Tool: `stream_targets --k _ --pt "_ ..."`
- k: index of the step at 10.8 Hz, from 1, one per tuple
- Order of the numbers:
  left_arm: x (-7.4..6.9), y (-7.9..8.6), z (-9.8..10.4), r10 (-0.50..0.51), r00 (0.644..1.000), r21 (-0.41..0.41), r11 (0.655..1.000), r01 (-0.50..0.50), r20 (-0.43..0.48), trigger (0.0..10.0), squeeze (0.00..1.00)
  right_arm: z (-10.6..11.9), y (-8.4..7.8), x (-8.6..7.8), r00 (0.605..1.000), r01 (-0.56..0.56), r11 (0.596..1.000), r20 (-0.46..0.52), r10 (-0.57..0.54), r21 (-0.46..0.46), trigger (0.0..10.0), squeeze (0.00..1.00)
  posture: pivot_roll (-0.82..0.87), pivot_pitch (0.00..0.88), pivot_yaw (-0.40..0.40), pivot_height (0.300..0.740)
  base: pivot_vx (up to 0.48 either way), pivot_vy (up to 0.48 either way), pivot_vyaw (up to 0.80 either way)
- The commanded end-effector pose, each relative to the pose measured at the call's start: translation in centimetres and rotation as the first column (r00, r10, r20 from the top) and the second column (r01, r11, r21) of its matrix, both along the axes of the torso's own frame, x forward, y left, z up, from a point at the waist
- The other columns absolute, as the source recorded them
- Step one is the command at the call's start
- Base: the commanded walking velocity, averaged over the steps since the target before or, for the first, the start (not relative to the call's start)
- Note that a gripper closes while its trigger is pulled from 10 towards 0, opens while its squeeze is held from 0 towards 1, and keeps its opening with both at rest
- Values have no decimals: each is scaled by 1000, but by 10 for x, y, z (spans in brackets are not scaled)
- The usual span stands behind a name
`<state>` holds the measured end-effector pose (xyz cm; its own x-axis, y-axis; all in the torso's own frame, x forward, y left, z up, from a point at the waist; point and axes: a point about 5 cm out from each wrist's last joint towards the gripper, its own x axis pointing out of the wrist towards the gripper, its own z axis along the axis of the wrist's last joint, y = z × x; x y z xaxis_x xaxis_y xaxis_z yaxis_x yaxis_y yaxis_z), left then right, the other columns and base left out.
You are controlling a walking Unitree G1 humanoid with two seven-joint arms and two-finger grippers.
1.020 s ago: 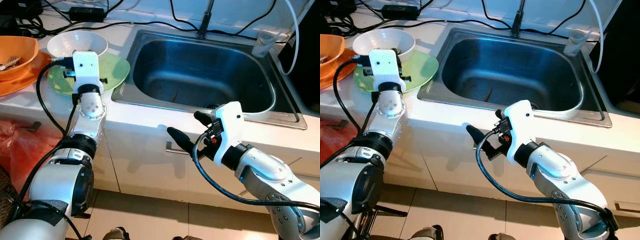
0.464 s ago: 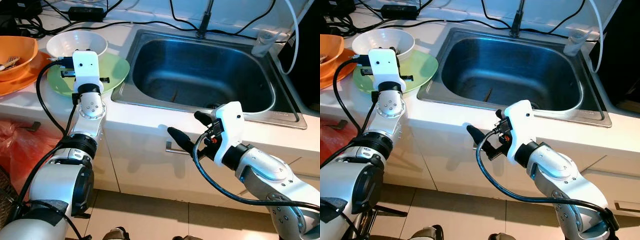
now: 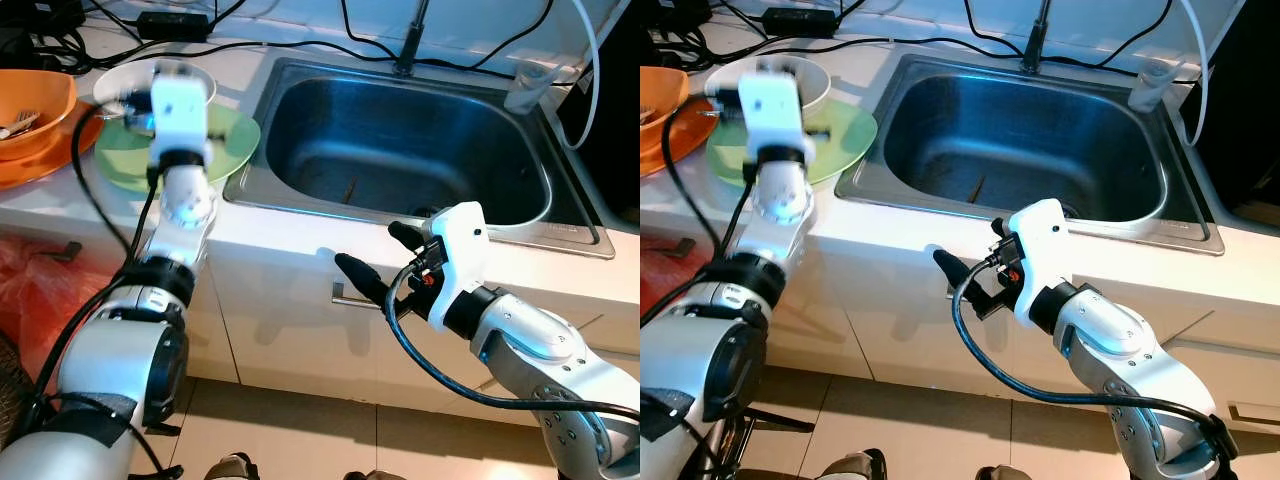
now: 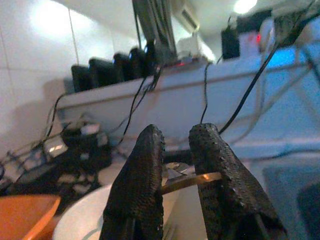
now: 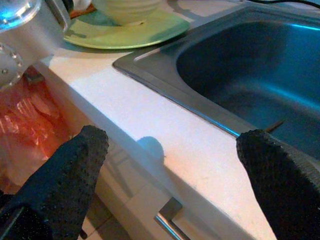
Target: Kitchen organization
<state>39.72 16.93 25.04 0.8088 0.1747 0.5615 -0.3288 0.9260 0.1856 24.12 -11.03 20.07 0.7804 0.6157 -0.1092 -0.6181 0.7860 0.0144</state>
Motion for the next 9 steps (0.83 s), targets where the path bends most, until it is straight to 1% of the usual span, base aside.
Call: stream_targets --k 1,2,4,5,7,9 --pt "-1 -12 13 -32 998 5 999 32 62 0 0 1 -3 2 1000 16 1000 5 -16 -8 10000 0 -190 109 -70 740 0 0 0" --pt "-1 -15 13 -44 997 -5 999 44 68 0 0 1 -3 3 1000 16 1000 7 -16 -8 10000 0 -189 106 -69 740 0 0 0" --pt "-3 -30 13 -99 991 -29 994 102 86 0 0 2 -3 7 1000 19 1000 18 -19 -6 10000 0 -181 90 -60 740 0 0 0" --pt "-5 -40 17 -134 984 -26 990 137 115 0 0 3 -2 10 999 26 1000 29 -26 -5 10000 0 -174 78 -51 740 0 0 0" --pt "-6 -44 28 -152 977 -16 988 156 150 0 0 4 -5 16 998 54 998 46 -54 -10 10000 0 -167 60 -37 740 0 0 0" --pt "-6 -49 34 -177 970 -13 983 181 167 0 0 5 -8 21 995 78 997 62 -76 -18 10000 0 -163 45 -18 740 0 0 0"
